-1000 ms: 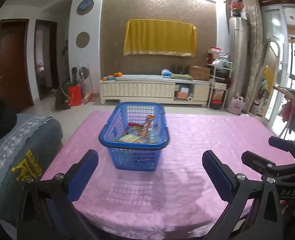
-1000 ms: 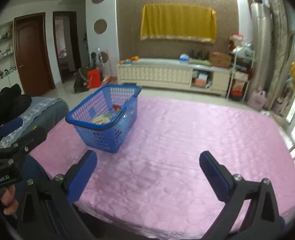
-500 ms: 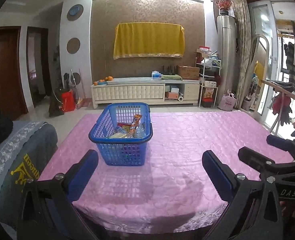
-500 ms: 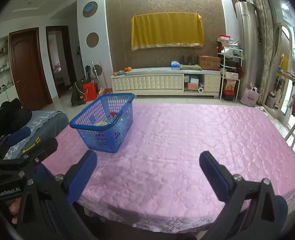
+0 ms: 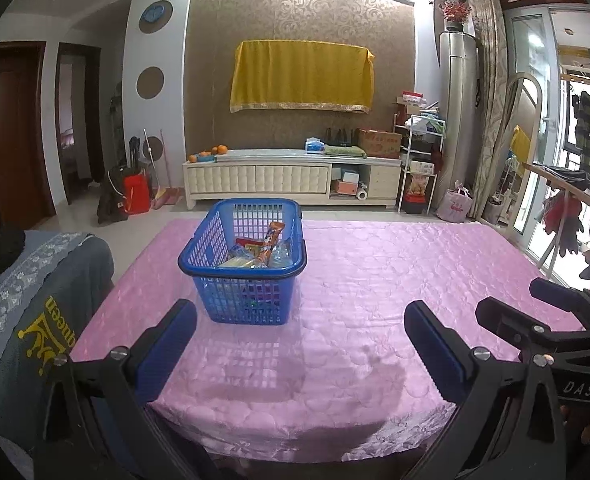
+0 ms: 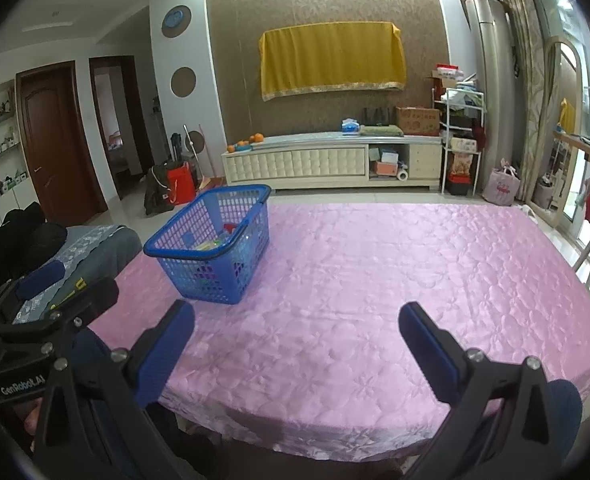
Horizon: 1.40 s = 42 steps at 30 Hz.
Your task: Organize snacks
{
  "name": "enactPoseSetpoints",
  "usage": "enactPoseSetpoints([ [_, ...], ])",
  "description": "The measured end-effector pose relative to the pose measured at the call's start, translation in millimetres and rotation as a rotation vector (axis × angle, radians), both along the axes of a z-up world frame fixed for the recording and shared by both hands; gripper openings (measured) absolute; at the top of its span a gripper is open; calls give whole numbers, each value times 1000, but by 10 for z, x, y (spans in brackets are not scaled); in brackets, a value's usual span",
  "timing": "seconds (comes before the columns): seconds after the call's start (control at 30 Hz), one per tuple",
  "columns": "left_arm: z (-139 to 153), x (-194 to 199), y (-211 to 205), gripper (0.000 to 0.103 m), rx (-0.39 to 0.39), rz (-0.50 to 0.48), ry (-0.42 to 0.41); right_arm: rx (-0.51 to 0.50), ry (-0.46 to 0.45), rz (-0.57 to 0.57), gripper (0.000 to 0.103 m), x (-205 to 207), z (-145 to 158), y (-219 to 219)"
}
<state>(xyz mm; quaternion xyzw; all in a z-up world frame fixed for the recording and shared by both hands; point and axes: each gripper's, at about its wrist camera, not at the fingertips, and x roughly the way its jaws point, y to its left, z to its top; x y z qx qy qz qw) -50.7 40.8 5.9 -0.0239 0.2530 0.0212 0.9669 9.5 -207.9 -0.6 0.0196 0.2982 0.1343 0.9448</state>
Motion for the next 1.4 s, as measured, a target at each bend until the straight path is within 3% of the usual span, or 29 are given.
enactPoseSetpoints([
  [1.4,-2,-55,65,103,-20,16,17,-8,6,16,103,-52,22,91],
])
